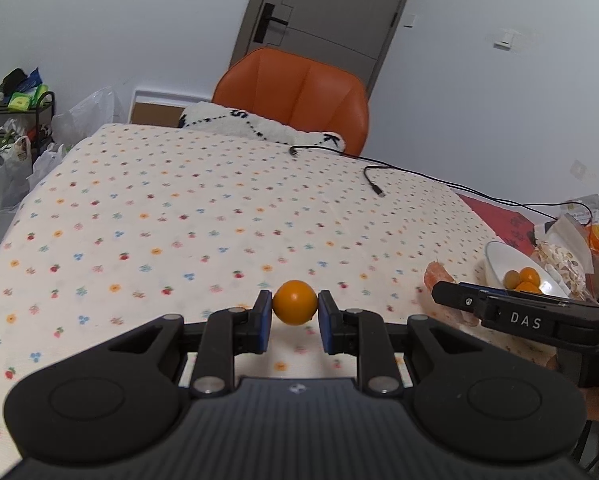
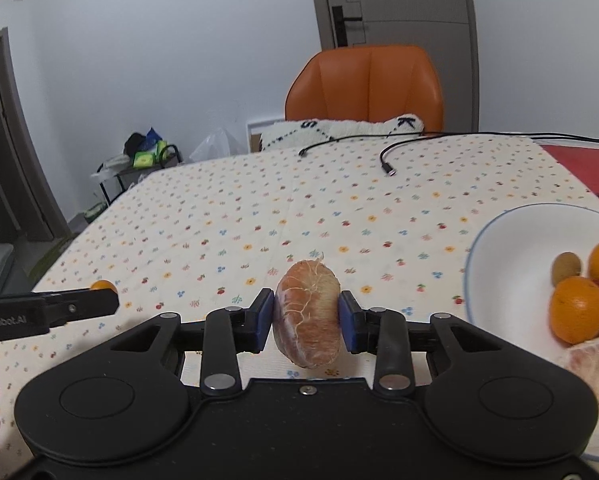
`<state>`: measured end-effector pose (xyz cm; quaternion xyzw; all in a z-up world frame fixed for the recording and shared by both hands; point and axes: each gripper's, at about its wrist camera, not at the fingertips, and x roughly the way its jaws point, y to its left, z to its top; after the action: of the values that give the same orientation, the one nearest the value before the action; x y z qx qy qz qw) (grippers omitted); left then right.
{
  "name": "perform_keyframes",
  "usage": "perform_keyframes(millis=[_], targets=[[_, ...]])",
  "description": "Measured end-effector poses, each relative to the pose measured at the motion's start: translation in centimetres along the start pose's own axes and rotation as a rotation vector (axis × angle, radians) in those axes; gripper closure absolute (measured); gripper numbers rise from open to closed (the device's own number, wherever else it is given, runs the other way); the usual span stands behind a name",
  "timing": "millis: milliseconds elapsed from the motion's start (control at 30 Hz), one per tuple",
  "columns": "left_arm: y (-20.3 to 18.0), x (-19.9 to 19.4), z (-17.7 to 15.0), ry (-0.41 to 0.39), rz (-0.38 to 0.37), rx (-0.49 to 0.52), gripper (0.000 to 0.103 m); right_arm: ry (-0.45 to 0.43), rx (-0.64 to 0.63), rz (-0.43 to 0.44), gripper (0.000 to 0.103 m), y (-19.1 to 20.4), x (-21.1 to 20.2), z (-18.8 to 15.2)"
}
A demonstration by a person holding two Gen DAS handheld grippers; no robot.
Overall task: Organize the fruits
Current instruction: 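Carry the small orange and pomelo segment onto the white plate and release both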
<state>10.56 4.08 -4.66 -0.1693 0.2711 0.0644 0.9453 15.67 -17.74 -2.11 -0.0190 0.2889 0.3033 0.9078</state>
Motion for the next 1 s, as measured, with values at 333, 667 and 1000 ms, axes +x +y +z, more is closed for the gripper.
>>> perform_keyframes(millis=[333, 667, 1000], targets=[[-4.2, -0.1, 0.2, -0.015, -0.059, 0.055, 0.08, -0.054, 0.042, -0.02, 0.07, -2.2, -3.3, -0.2], [-8.0, -0.2, 0.9, -0.035, -0.106, 0.113, 0.08, -0.096, 0.071, -0.05, 0.07, -4.4, -5.7, -0.6], [-11.3, 0.5, 1.6, -0.045, -0.154, 0.15, 0.08, -0.134, 0.101, -0.085, 0.07, -6.7, -7.9, -0.8]])
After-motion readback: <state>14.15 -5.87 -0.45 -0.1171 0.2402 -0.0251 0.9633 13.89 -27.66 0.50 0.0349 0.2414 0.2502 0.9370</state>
